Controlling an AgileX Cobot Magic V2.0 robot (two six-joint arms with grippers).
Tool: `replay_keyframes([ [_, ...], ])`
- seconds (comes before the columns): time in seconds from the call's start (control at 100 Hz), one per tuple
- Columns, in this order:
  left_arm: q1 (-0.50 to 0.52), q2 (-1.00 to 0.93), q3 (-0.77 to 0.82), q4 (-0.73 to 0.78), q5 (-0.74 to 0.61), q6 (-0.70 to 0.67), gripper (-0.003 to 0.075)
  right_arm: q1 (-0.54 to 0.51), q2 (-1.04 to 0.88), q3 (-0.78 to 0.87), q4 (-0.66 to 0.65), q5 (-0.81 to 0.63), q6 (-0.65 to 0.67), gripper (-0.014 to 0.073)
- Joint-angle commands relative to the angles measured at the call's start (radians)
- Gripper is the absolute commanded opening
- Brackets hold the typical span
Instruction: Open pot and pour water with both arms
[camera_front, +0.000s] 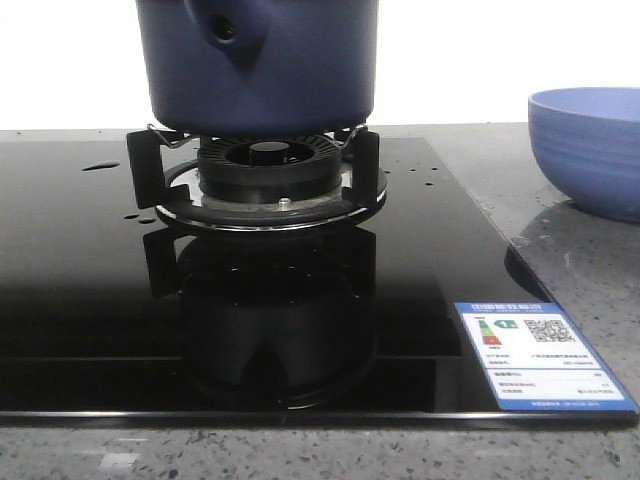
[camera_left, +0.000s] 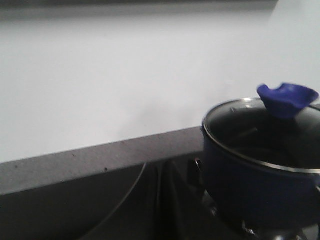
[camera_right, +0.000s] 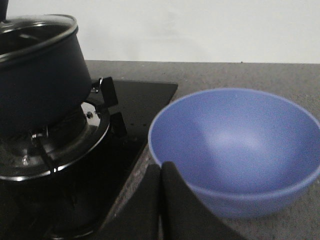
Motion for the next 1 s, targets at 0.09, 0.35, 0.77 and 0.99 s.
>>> replay_keyframes([
  [0.09,-0.01,-0.191,0.173,-0.111,-0.039,0.028,-0.0019,0.003,-0.15,0.098,0.027,-0.076,-0.015,-0.0063],
  [0.35,-0.01,-0.384,0.289,-0.19,-0.041,0.028,-0.0019,0.003,-0.182,0.112,0.036,-0.068,-0.015,-0.0064],
  [0.77,-0.01,-0.394,0.289,-0.216,-0.027,0.028,-0.0019,0.003,-0.182,0.112,0.036,-0.06,-0.015,-0.0067],
  [0.99,-0.01,-0.394,0.289,-0.216,-0.027,0.028,-0.0019,0.003,-0.182,0.112,0.036,-0.06,-0.015,-0.0067],
])
